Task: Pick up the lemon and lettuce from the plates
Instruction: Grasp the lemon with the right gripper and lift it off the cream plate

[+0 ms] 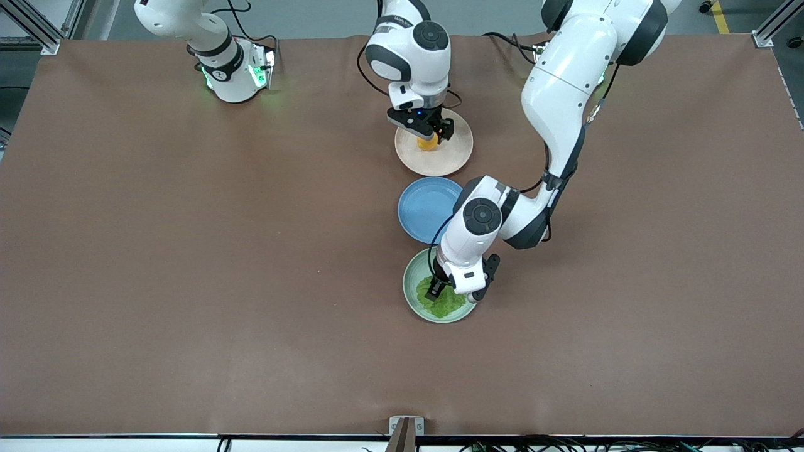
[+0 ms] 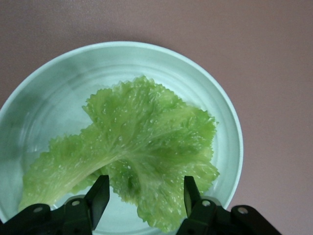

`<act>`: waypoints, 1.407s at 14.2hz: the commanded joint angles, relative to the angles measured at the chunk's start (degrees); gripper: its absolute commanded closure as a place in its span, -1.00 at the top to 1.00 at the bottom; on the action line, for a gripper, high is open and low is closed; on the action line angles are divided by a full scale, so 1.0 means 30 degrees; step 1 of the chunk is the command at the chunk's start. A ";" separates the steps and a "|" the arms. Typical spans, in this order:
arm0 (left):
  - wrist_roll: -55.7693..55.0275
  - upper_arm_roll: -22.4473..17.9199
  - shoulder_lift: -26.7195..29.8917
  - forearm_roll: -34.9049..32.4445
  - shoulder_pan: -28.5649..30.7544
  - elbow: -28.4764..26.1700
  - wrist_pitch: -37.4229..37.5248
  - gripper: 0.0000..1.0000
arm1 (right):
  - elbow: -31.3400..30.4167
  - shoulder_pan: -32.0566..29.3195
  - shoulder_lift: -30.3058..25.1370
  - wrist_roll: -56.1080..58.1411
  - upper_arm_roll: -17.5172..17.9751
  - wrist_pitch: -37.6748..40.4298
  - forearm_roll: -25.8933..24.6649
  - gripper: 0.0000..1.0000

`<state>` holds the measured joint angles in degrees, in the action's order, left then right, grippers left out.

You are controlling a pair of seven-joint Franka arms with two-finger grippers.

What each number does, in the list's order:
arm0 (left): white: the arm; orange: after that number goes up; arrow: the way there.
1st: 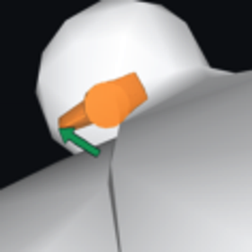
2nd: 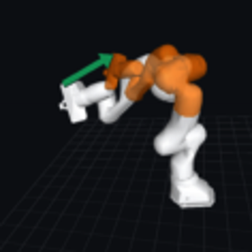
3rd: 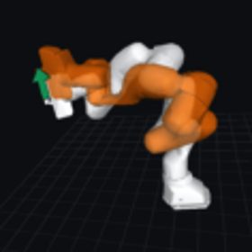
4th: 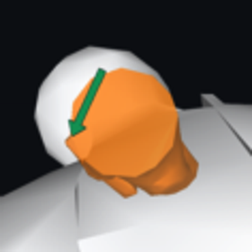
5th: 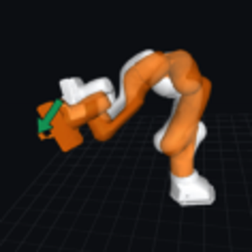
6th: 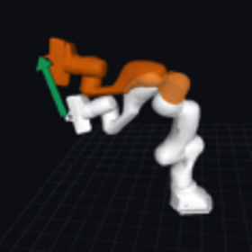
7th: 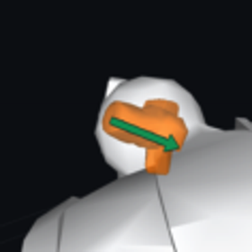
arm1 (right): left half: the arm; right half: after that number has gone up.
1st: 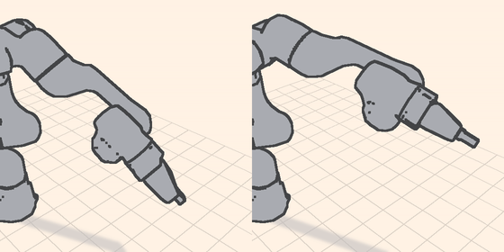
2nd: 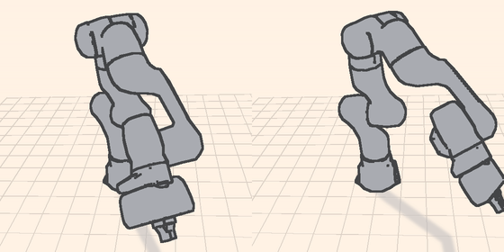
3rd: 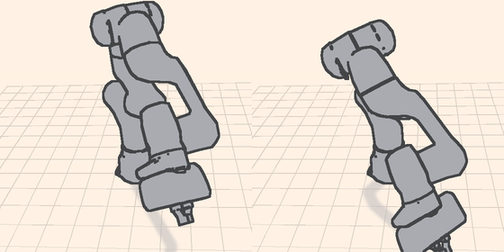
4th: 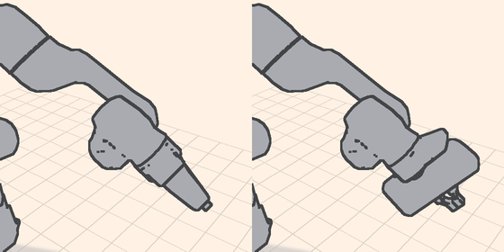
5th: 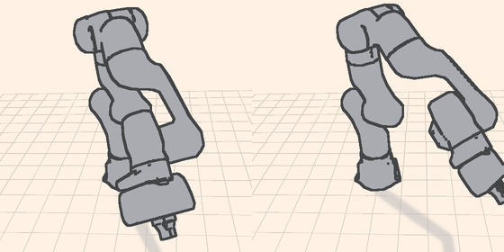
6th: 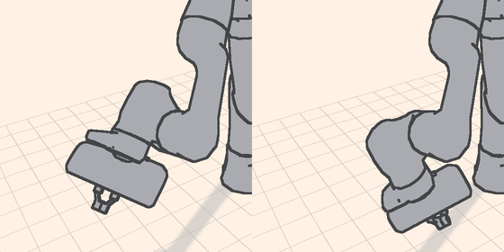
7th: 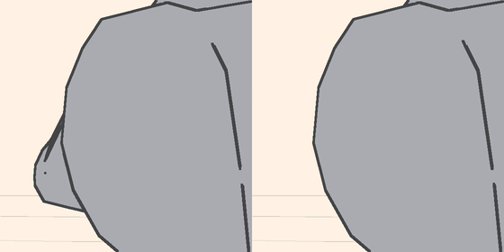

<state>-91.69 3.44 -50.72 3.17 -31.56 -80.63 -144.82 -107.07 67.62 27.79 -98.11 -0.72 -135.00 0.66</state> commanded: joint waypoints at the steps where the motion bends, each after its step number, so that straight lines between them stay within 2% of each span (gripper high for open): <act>1: -0.0141 -0.0091 -0.0466 0.0380 -0.0144 0.0453 -0.0241 0.40 | 0.0181 0.0543 0.0753 -0.0576 -0.0259 -0.0875 -0.0425 1.00; 2: -0.0141 -0.0091 -0.0495 0.0380 -0.0144 0.0452 -0.0241 0.38 | 0.0181 0.0604 0.1017 -0.0634 -0.0288 -0.1402 -0.0425 1.00; 8: -0.0054 -0.0091 -0.0466 0.0380 -0.0174 0.0394 -0.0241 -0.42 | 0.0210 0.0926 0.1839 -0.0781 -0.0347 -0.2140 -0.0689 1.00; 10: 0.0006 -0.0091 -0.0437 0.0380 -0.0174 0.0394 -0.0241 -0.64 | 0.0181 0.1102 0.2015 -0.0810 -0.0347 -0.2140 -0.0689 0.86; 11: 0.0006 -0.0091 -0.0408 0.0380 -0.0174 0.0394 -0.0241 -0.73 | 0.0210 0.1131 0.2045 -0.0782 -0.0347 -0.2082 -0.0718 0.67; 13: 0.0006 -0.0091 -0.0320 0.0641 -0.0174 0.0364 -0.0212 -0.93 | 0.0210 0.1277 0.2045 -0.0810 -0.0347 -0.1906 -0.1533 -0.05; 14: 0.0006 -0.0091 -0.0262 0.0847 -0.0174 0.0335 -0.0183 -0.99 | 0.0211 0.1133 0.2016 -0.0811 -0.0347 -0.1818 -0.1596 -0.52; 15: 0.0035 -0.0062 -0.0261 0.0849 -0.0203 0.0306 -0.0125 -1.00 | 0.0182 0.0929 0.1784 -0.0753 -0.0376 -0.1701 -0.1597 -0.85; 17: 0.0035 -0.0062 -0.0232 0.0849 -0.0203 0.0306 -0.0037 -1.00 | 0.0211 0.0083 0.0444 -0.0199 -0.0376 0.0193 -0.1568 -0.97; 20: 0.0035 0.0172 -0.0232 0.0849 -0.0232 0.0189 0.0109 -1.00 | -0.0023 -0.2141 -0.1785 0.3187 -0.0347 0.1925 -0.1539 -0.99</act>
<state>-91.69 3.78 -51.25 4.13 -31.69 -80.29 -144.93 -104.62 66.06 29.21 -94.50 -2.61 -133.08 -2.65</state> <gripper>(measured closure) 0.938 0.366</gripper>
